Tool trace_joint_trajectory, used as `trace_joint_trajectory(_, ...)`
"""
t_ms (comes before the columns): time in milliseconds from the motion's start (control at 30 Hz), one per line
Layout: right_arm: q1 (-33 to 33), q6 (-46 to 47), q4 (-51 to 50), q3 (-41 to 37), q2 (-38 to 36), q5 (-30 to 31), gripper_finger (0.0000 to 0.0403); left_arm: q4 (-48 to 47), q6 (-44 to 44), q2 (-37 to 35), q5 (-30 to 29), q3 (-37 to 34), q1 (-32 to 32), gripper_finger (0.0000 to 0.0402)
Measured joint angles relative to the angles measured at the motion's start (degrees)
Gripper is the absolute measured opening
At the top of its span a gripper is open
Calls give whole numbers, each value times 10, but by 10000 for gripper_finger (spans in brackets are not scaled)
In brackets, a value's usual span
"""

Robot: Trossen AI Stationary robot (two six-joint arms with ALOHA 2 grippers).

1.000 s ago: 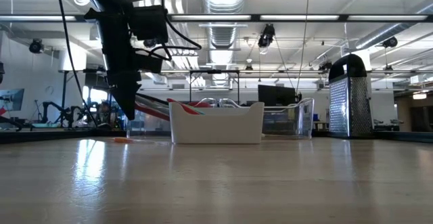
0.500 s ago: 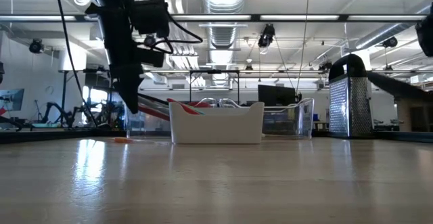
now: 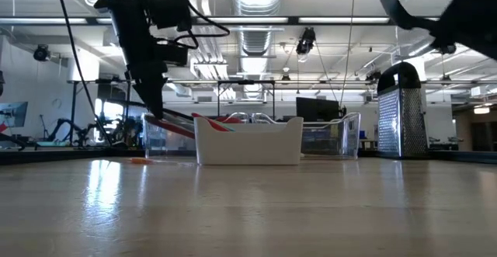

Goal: Pick & Place Kitchen Items
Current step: Put the black serving spoon into the left transparent bin

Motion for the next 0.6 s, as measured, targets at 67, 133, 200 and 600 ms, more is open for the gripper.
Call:
trace_joint_trajectory(67,-15,-45,0,10,0,29,57,3,-8,-7,0,0,0,287)
trace_joint_trajectory(133,-31,-87,2,19,0,53,57,19,-17,-15,0,0,0,287)
trace_joint_trajectory(200,-47,-126,5,28,0,73,57,42,-24,-24,3,0,-1,287)
trace_joint_trajectory(600,-111,-511,250,55,-5,136,57,322,-34,-30,181,-6,-17,287)
